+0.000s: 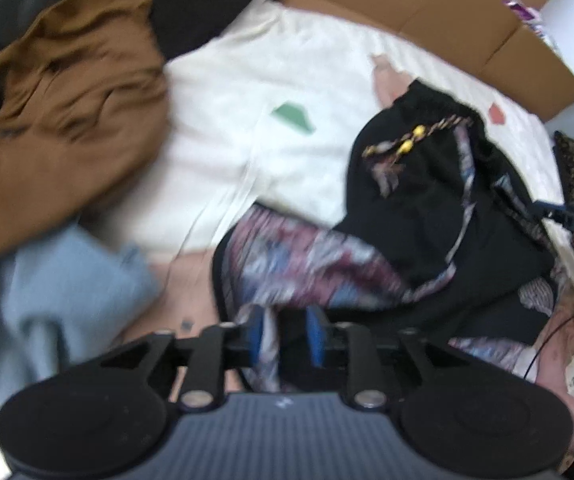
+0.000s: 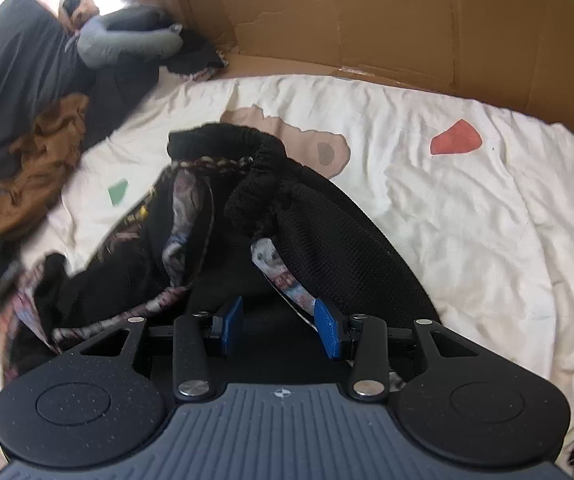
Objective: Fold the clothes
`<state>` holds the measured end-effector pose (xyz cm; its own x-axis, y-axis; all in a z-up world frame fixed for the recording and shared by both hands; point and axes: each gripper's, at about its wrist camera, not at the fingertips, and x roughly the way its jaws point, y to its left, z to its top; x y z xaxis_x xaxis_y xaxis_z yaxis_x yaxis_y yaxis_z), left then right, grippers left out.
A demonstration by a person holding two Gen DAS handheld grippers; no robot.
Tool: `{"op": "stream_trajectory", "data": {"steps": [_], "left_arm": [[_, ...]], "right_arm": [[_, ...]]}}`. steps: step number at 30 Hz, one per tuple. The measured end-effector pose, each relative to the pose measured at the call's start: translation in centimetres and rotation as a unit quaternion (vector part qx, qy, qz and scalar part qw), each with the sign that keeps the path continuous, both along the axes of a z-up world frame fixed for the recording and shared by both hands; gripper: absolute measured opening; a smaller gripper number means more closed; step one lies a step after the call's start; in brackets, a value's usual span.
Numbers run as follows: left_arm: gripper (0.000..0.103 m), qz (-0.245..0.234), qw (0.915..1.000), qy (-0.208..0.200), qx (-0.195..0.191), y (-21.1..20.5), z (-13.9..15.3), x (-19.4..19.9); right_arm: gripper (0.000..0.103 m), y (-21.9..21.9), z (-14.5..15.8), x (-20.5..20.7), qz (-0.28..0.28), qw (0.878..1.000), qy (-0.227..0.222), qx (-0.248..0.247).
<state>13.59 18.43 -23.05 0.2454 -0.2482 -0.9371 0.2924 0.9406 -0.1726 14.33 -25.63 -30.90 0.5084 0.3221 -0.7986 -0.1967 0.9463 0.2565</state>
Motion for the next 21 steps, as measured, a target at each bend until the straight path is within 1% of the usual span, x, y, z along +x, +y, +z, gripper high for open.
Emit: {"op": "stream_trajectory", "data": {"steps": [1, 4, 7, 11, 12, 13, 14, 16, 19, 21], "left_arm": [[0.035, -0.007, 0.9999, -0.009, -0.003, -0.7, 0.1, 0.6], [0.035, -0.022, 0.9992, -0.029, -0.018, -3.1, -0.2, 2.8], [0.043, -0.039, 0.9977, -0.048, -0.030, -5.5, -0.8, 4.7], [0.044, -0.060, 0.9957, -0.058, -0.040, -8.3, -1.4, 6.8], [0.045, -0.066, 0.9951, -0.061, -0.042, -9.0, -1.6, 7.3], [0.051, -0.071, 0.9945, -0.064, -0.044, -9.7, -1.7, 7.8], [0.053, -0.076, 0.9938, -0.066, -0.047, -10.4, -1.9, 8.3], [0.054, -0.087, 0.9923, -0.072, -0.051, -11.7, -2.2, 9.4], [0.058, -0.096, 0.9927, -0.057, -0.047, -13.1, -3.4, 10.2], [0.058, -0.096, 0.9933, -0.050, -0.041, -13.6, -4.4, 10.5]], "right_arm": [[0.046, 0.0, 0.1, 0.1, -0.003, 1.000, 0.000, 0.005], [0.047, 0.3, 0.3, 0.3, 0.002, 1.000, -0.011, -0.005], [0.047, 0.5, 0.1, 0.5, 0.005, 1.000, -0.015, -0.011], [0.047, 0.6, -0.1, 0.4, -0.002, 1.000, -0.008, -0.009], [0.047, 0.5, -0.1, 0.4, -0.002, 1.000, -0.006, -0.004], [0.047, 0.5, -0.1, 0.4, -0.001, 1.000, -0.005, -0.004], [0.047, 0.6, -0.1, 0.4, -0.001, 1.000, -0.007, -0.008], [0.047, 0.6, -0.1, 0.4, -0.002, 1.000, -0.007, -0.013], [0.047, 0.7, -0.3, 0.5, -0.007, 1.000, -0.006, -0.019], [0.047, 0.8, -0.3, 0.5, -0.007, 1.000, -0.008, -0.025]]}}
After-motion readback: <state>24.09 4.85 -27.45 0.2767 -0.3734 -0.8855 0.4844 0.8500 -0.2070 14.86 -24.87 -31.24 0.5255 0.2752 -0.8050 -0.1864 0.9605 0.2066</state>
